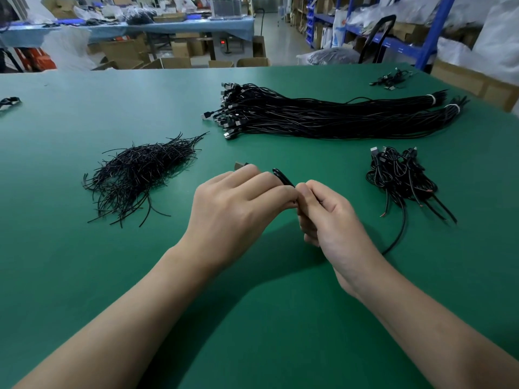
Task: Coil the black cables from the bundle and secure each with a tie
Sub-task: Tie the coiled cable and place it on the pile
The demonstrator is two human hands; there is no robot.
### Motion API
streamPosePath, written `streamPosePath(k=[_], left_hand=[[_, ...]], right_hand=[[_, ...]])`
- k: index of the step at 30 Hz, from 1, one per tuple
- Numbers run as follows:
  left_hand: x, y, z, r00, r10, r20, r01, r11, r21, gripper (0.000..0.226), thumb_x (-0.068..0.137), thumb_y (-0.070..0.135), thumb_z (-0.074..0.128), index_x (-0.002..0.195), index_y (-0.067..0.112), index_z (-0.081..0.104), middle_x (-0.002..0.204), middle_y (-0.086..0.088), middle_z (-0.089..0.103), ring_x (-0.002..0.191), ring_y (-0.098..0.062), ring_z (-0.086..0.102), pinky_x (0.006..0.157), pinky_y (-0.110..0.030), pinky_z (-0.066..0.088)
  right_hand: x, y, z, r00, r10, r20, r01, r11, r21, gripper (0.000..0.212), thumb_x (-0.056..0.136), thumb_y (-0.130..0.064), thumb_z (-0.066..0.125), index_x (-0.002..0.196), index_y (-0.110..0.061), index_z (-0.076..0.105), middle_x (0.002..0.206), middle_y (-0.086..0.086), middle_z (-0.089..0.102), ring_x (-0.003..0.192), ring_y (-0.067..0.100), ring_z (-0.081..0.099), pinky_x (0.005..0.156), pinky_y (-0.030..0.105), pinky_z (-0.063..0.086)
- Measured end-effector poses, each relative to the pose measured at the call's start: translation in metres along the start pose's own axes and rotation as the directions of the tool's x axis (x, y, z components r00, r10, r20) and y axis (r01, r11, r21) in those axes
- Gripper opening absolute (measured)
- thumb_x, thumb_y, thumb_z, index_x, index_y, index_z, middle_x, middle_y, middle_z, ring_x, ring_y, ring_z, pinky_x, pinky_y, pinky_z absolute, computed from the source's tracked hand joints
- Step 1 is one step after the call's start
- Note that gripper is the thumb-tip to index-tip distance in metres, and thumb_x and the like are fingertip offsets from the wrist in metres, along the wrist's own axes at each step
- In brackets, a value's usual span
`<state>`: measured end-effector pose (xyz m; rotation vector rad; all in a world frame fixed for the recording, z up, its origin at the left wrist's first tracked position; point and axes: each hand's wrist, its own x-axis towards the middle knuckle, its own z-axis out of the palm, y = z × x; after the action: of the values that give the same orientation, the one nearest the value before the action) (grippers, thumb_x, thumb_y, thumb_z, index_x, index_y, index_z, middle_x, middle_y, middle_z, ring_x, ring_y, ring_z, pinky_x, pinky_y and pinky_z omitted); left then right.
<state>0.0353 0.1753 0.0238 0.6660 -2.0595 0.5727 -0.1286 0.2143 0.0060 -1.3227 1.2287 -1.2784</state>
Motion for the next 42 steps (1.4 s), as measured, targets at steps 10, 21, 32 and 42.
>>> streamPosePath(k=[10, 21, 32, 42], left_hand=[[-0.002, 0.0, 0.006, 0.995, 0.065, -0.081, -0.058, 0.995, 0.085, 0.017, 0.088, 0.007, 0.077, 0.078, 0.021, 0.076, 0.095, 0.008, 0.074, 0.089, -0.02, 0.057, 0.062, -0.034, 0.042], [-0.007, 0.0, 0.011, 0.994, -0.101, -0.05, 0.092, 0.981, -0.17, 0.015, 0.095, 0.013, 0.073, 0.081, 0.011, 0.077, 0.093, 0.001, 0.074, 0.083, -0.033, 0.057, 0.069, -0.046, 0.048], [-0.008, 0.002, 0.012, 0.975, -0.217, 0.041, 0.22, 0.933, -0.286, 0.012, 0.094, 0.014, 0.073, 0.082, 0.011, 0.075, 0.085, 0.0, 0.066, 0.08, -0.023, 0.052, 0.071, -0.041, 0.045], [-0.006, 0.0, 0.008, 0.907, -0.405, 0.116, 0.42, 0.847, -0.325, 0.03, 0.081, 0.047, 0.081, 0.086, 0.019, 0.075, 0.1, 0.003, 0.06, 0.1, -0.014, 0.049, 0.082, -0.05, 0.048]], right_hand=[[0.0, 0.001, 0.001, 0.996, 0.055, 0.075, -0.066, 0.987, 0.148, 0.038, 0.104, -0.045, 0.045, 0.073, -0.025, 0.053, 0.056, -0.014, 0.033, 0.048, 0.005, 0.028, 0.046, 0.015, 0.027], [-0.001, -0.001, 0.001, 0.99, 0.047, 0.13, -0.068, 0.984, 0.163, 0.039, 0.105, -0.045, 0.042, 0.076, -0.017, 0.045, 0.057, -0.01, 0.029, 0.051, 0.009, 0.022, 0.046, 0.02, 0.02], [0.005, 0.009, -0.004, 0.991, -0.071, 0.114, 0.086, 0.987, -0.133, 0.051, 0.09, -0.07, 0.039, 0.083, -0.023, 0.057, 0.06, -0.014, 0.037, 0.057, 0.012, 0.03, 0.053, 0.035, 0.024], [0.005, 0.008, -0.007, 0.997, -0.065, 0.04, 0.071, 0.983, -0.168, 0.039, 0.106, -0.042, 0.045, 0.07, -0.028, 0.05, 0.055, -0.017, 0.036, 0.055, 0.01, 0.028, 0.055, 0.036, 0.025]])
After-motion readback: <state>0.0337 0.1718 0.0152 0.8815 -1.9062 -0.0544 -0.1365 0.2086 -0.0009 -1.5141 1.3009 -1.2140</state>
